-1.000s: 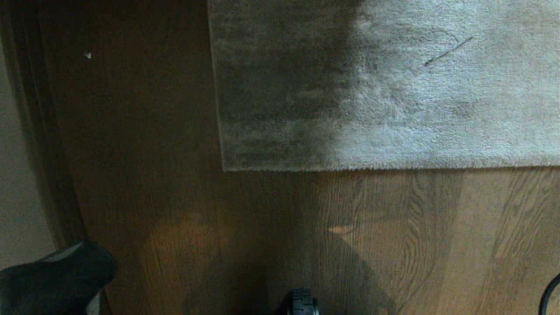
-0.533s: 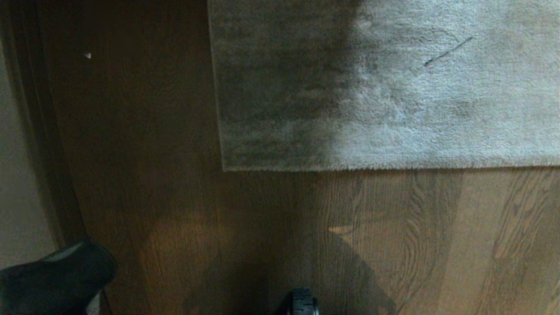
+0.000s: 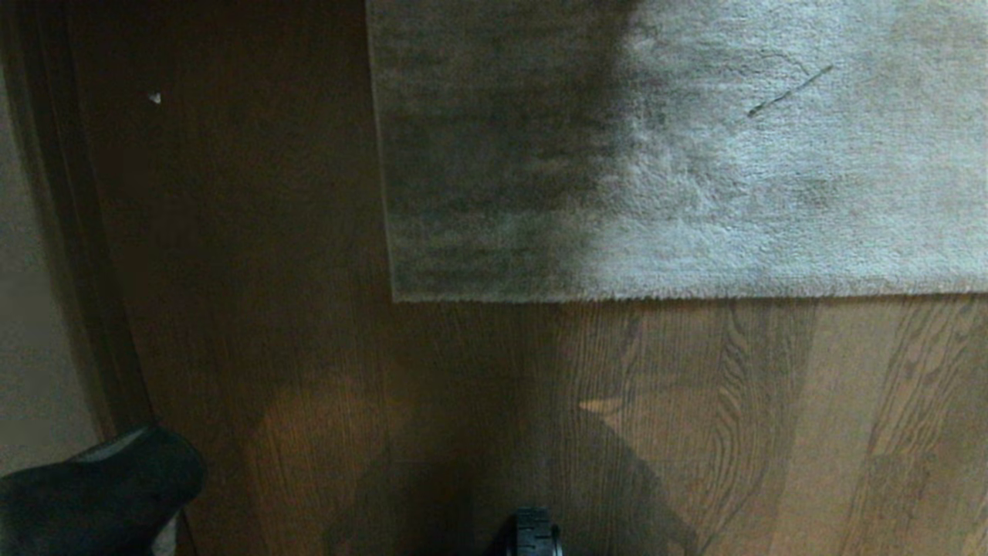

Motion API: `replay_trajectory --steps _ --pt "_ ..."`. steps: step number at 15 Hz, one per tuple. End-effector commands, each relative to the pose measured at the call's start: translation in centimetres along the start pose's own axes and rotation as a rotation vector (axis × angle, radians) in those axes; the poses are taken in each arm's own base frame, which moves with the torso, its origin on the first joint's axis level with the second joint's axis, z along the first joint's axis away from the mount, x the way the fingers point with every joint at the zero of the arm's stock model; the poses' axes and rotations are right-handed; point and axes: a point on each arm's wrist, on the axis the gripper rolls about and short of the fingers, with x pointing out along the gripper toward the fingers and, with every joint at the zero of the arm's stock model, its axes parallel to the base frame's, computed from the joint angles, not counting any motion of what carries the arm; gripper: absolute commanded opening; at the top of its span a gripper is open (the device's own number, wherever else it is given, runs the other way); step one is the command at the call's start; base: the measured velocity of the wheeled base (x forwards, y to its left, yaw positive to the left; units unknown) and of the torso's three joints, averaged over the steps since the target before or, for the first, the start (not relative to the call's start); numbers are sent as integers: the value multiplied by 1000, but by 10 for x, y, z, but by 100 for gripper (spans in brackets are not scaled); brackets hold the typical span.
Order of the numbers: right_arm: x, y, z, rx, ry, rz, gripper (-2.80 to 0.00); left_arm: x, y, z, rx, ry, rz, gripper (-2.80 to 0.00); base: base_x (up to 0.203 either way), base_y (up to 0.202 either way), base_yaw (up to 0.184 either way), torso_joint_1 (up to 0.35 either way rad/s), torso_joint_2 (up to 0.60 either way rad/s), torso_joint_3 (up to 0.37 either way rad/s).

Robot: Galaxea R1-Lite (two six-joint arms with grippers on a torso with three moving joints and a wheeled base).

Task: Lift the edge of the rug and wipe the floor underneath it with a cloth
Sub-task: Put down the rag

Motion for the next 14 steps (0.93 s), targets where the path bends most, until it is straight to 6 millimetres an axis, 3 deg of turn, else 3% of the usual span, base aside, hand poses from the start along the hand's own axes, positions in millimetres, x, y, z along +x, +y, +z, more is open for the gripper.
replay_trajectory --steps 1,5,14 --pt "-11 -7 -22 -81 160 6 -280 0 0 0 0 1 1 -280 0 0 0 0 0 0" --pt "-18 -11 -44 -235 415 76 -280 0 0 0 0 0 1 -280 0 0 0 0 0 0" --pt "-19 -11 -44 -248 429 92 -280 0 0 0 0 -1 1 -280 0 0 0 0 0 0"
